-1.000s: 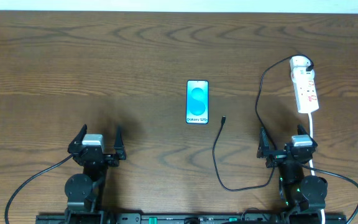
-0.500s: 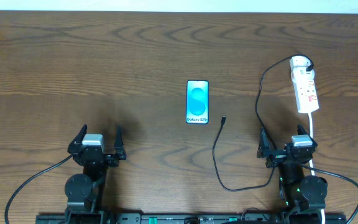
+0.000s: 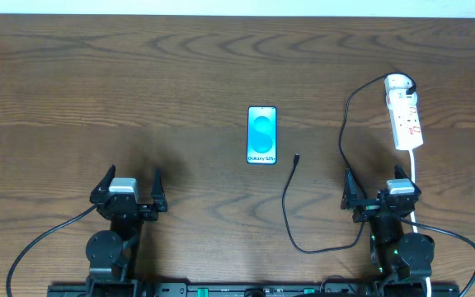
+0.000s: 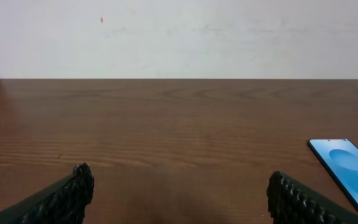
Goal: Plug charger to phone and switch on socket
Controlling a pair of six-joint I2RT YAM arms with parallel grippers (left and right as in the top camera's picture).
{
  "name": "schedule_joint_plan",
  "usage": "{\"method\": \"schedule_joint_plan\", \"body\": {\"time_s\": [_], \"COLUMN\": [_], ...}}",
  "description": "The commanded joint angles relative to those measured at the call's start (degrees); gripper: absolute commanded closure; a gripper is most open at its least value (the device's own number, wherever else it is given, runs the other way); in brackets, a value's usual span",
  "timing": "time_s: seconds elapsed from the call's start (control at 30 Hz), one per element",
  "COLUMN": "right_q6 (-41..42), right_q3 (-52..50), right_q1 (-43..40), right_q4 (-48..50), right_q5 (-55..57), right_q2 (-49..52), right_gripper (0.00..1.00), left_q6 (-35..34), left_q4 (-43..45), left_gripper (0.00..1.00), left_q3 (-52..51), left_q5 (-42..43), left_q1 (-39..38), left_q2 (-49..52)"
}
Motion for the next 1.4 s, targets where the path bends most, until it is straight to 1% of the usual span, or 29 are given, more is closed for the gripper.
{"method": "schedule_joint_plan", "body": {"time_s": [0.0, 1.0, 1.27, 1.37], "right_q6": [-0.83, -0.83, -0.83, -0.83], "right_q3": [-0.09, -0.09, -0.09, -0.09], "right_q1": [0.13, 0.13, 0.13, 0.13], "right_q4": [-0.22, -0.24, -0.24, -0.22], "right_q5": [0.22, 0.22, 0.22, 0.22], "right_q2": [0.02, 0.02, 0.02, 0.02], "right_gripper": [0.01, 0.01, 0.01, 0.01], "left_q6": [0.79, 0.81, -0.79, -1.2], "left_q4": [-2.25, -2.25, -1.84, -1.09], "left_gripper": [0.09, 0.09, 0.09, 0.09], "left_q3": [-0.87, -0.87, -0.85, -0.85], "left_q5": [-0.5, -0.52, 2.62, 8.26], "left_q1": [0.28, 0.28, 0.28, 0.28], "left_q2": [0.11, 0.11, 0.63, 0.7]}}
